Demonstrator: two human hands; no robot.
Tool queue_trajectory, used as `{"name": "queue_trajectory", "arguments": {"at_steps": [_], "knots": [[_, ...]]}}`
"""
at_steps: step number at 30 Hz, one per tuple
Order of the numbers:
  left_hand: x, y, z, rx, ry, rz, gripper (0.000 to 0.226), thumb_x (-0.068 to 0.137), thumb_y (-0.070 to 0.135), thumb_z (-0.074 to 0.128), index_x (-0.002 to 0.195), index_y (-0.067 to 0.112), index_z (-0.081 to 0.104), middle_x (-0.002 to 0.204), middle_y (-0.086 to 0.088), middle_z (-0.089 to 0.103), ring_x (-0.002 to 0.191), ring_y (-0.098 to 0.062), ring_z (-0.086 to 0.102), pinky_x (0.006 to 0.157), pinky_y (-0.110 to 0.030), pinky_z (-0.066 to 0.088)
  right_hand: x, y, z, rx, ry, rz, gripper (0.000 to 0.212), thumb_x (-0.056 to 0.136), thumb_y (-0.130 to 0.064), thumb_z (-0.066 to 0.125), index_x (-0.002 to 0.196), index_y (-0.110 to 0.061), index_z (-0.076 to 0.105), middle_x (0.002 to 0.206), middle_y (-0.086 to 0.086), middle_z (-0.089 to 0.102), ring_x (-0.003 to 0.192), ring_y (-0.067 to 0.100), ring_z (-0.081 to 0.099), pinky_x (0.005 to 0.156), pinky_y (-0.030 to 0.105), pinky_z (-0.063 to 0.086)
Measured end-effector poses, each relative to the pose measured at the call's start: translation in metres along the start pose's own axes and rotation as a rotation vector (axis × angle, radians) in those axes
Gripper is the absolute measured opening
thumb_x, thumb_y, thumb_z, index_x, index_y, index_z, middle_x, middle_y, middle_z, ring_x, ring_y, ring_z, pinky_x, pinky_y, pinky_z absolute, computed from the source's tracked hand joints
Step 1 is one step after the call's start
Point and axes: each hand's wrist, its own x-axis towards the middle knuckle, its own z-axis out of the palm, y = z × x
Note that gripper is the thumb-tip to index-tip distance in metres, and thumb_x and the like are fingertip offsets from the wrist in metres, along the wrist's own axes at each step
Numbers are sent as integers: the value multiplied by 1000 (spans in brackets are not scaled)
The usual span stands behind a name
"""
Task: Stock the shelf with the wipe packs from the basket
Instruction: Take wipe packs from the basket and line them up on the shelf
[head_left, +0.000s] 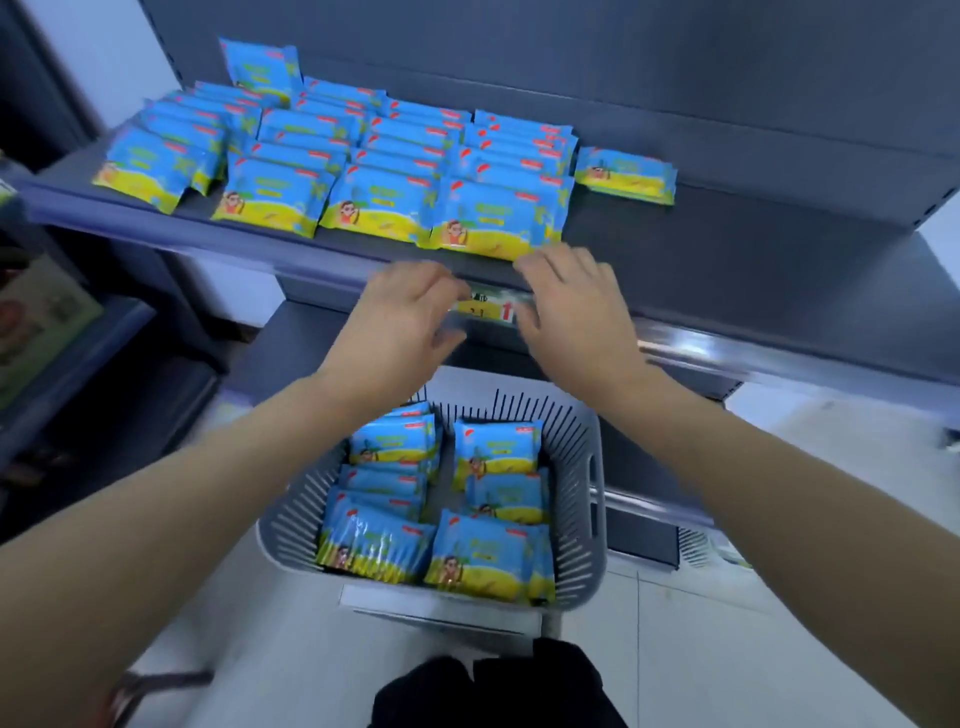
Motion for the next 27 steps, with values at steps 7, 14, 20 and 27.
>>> {"name": "queue_trajectory", "arguments": {"at_steps": [7, 14, 20, 27], "knots": [[-78, -60, 73, 46, -440, -243, 40, 85, 23, 62, 121, 7, 55, 121, -13, 54, 113, -31, 49, 98, -38, 30, -42, -7, 110, -55, -456, -77, 34, 93, -13, 44, 127, -9, 46, 128, 10, 48, 115, 29, 45, 91, 38, 35], [-114, -91, 128, 155, -606, -304, 44, 84, 25, 63, 124, 11, 50, 124, -12, 51, 114, -31, 48, 94, -37, 32, -65, 0, 182, -95, -694, -60, 46, 89, -10, 51, 133, -5, 39, 135, 14, 41, 121, 32, 43, 100, 41, 37], [-118, -98, 161, 246, -707, -283, 47, 85, 25, 60, 126, 10, 45, 124, -11, 48, 117, -31, 46, 96, -38, 33, -72, 0, 218, -123, -707, -5, 55, 87, -4, 48, 138, -5, 29, 135, 15, 40, 121, 32, 39, 99, 44, 37], [-117, -98, 180, 473, -748, -241, 43, 84, 22, 60, 124, 13, 44, 119, -8, 44, 112, -26, 47, 94, -34, 35, -72, -3, 231, -285, -640, -19, 40, 87, -8, 49, 127, -4, 43, 127, 14, 42, 117, 31, 38, 96, 41, 35]]}}
